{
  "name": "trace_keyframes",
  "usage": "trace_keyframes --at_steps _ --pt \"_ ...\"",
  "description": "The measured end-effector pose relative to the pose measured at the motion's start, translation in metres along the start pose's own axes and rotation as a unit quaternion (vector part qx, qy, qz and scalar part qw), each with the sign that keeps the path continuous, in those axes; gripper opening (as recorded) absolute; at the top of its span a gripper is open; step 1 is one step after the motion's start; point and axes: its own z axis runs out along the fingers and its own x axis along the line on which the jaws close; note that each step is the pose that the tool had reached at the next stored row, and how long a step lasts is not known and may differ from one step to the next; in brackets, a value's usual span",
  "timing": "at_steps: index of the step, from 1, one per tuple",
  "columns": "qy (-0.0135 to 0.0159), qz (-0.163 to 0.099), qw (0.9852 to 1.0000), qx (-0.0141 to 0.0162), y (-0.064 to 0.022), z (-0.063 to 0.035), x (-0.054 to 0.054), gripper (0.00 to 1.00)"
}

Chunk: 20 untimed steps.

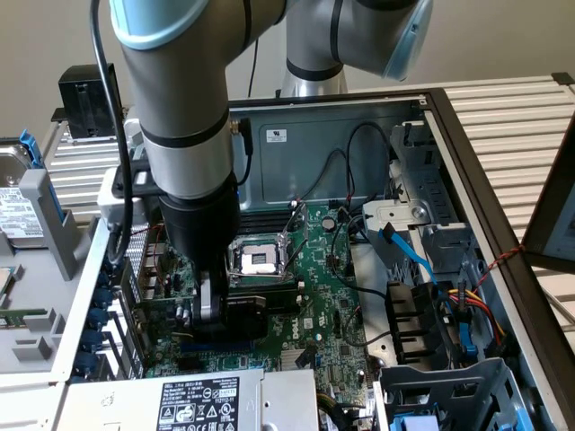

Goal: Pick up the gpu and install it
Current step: 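Insert the gpu into the slot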

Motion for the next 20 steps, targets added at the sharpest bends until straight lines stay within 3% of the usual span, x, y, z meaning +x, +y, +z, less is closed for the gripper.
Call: trace_keyframes --at_steps 20 --pt "-0.0002 -0.001 1.0000 -0.0001 0.0008 0.0004 0.0000 0.28"
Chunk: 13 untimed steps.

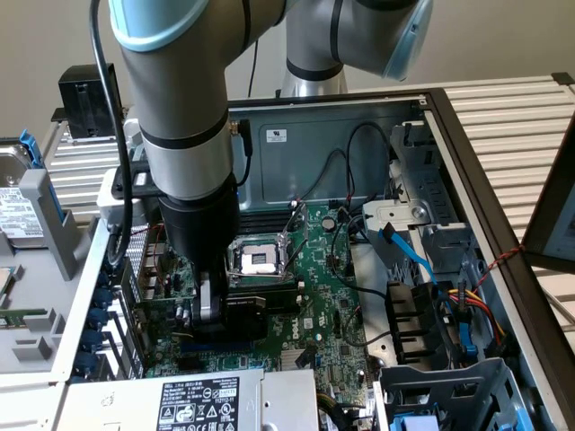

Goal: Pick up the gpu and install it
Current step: 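Insert the gpu into the slot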

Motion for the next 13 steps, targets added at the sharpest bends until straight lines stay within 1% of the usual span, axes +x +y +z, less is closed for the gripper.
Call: trace_keyframes --at_steps 13 --pt "-0.0001 -0.006 1.0000 0.0000 0.0000 0.0000 0.0000 0.28"
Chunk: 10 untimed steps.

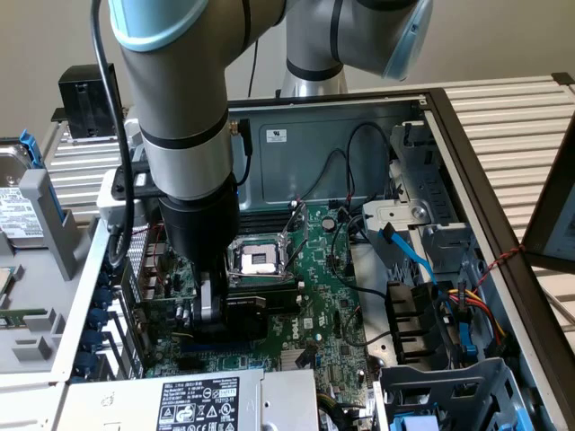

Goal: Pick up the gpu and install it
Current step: 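Insert the gpu into the slot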

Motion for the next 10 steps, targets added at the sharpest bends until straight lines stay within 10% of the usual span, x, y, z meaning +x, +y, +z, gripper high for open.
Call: trace_keyframes --at_steps 10 --pt "0.0000 -0.003 1.0000 0.0000 0.0000 0.0000 0.0000 0.28"
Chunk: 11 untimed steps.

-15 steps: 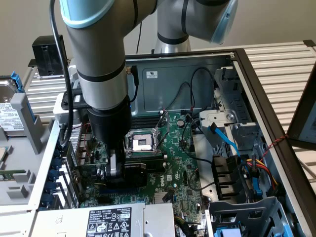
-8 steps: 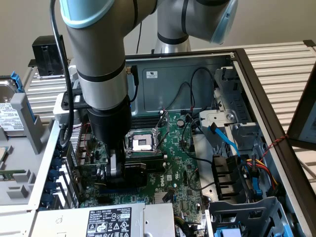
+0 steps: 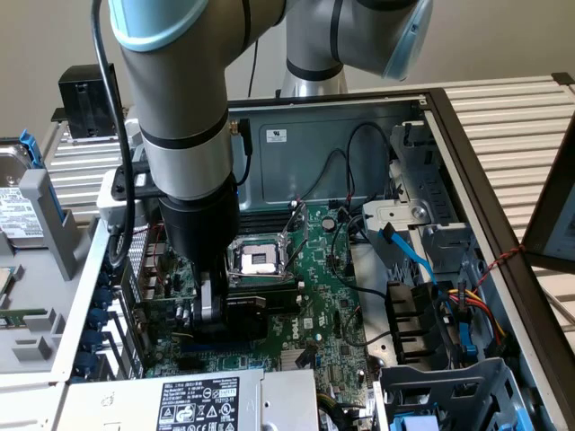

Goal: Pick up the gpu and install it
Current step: 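Insert the gpu into the slot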

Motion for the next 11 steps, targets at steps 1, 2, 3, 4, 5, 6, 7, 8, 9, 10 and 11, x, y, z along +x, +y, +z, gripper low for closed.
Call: trace_keyframes --at_steps 1,2,3,4,5,6,7,8,9,10,11 --pt "0.0000 0.000 1.0000 0.0000 0.0000 0.0000 0.0000 0.28" --pt "0.0000 0.000 1.0000 0.0000 0.0000 0.0000 0.0000 0.28" --pt "0.0000 0.000 1.0000 0.0000 0.0000 0.0000 0.0000 0.28" --pt "0.0000 0.000 1.0000 0.0000 0.0000 0.0000 0.0000 0.28" --pt "0.0000 0.000 1.0000 0.0000 0.0000 0.0001 0.0001 0.28" --pt "0.0001 0.000 1.0000 -0.0001 0.0000 0.0001 0.0001 0.28" --pt "0.0001 0.000 1.0000 -0.0001 0.0001 0.0001 0.0001 0.28" --pt "0.0001 0.000 1.0000 -0.0001 0.0000 0.0002 0.0001 0.28" --pt "0.0001 0.000 1.0000 -0.0001 0.0000 0.0002 0.0000 0.28" --pt "0.0001 0.000 1.0000 -0.0001 0.0000 0.0002 0.0000 0.28" --pt "0.0000 0.000 1.0000 0.0000 0.0000 0.0003 0.0000 0.28"
